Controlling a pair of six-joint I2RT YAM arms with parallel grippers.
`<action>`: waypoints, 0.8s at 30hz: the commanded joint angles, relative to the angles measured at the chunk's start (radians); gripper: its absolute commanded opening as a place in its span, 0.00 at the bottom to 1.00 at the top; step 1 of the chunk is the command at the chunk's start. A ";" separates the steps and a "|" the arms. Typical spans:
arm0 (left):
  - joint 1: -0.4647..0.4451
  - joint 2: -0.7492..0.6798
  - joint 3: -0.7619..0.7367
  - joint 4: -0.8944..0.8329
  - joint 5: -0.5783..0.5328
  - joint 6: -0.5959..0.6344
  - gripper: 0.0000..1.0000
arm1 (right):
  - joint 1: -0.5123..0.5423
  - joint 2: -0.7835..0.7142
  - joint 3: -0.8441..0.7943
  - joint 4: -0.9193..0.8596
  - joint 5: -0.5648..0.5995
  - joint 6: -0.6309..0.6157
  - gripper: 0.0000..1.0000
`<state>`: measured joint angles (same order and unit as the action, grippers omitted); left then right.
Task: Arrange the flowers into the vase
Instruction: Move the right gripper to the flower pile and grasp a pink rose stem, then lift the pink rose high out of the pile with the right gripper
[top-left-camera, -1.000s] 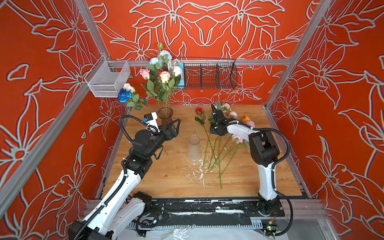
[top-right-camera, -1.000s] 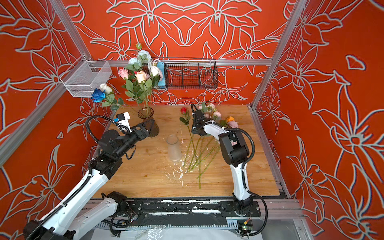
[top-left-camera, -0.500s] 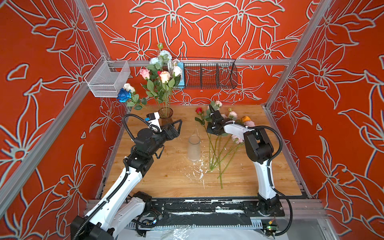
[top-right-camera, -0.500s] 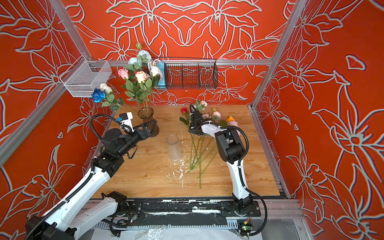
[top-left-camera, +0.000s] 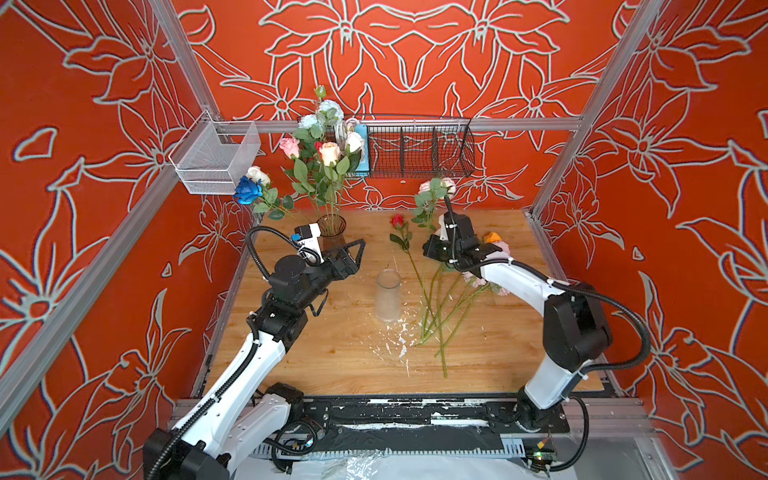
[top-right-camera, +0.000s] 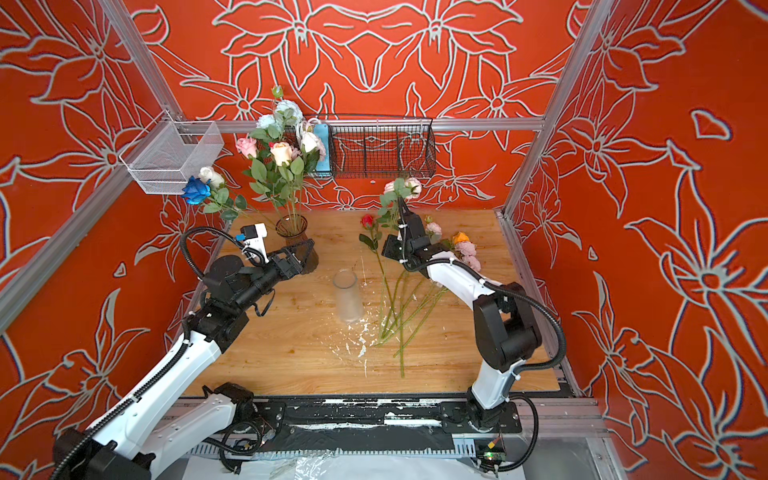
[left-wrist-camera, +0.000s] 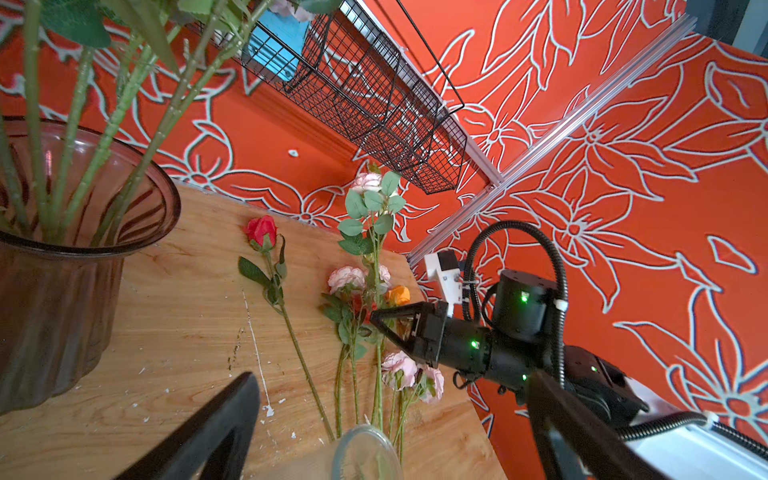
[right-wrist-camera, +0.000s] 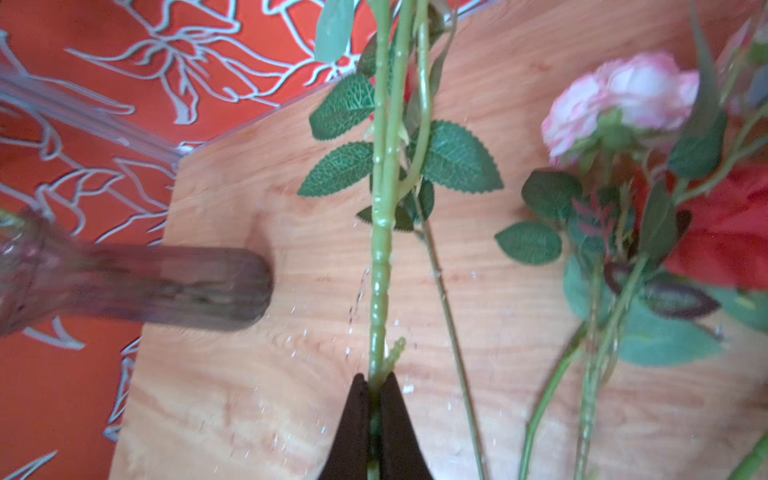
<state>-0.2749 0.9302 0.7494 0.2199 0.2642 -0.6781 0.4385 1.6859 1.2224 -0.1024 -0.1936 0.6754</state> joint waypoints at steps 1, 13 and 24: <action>0.005 0.022 0.011 0.045 0.027 -0.016 0.99 | 0.021 -0.095 -0.142 0.066 -0.078 0.033 0.00; -0.072 0.159 0.082 0.008 0.171 -0.003 0.98 | 0.230 -0.702 -0.488 0.169 0.165 -0.167 0.00; -0.081 0.078 0.056 -0.010 0.074 0.024 0.98 | 0.283 -0.651 -0.238 0.513 0.234 -0.345 0.00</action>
<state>-0.3500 1.0676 0.8181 0.2016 0.3958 -0.6800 0.7052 0.9909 0.8749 0.2493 0.0109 0.4164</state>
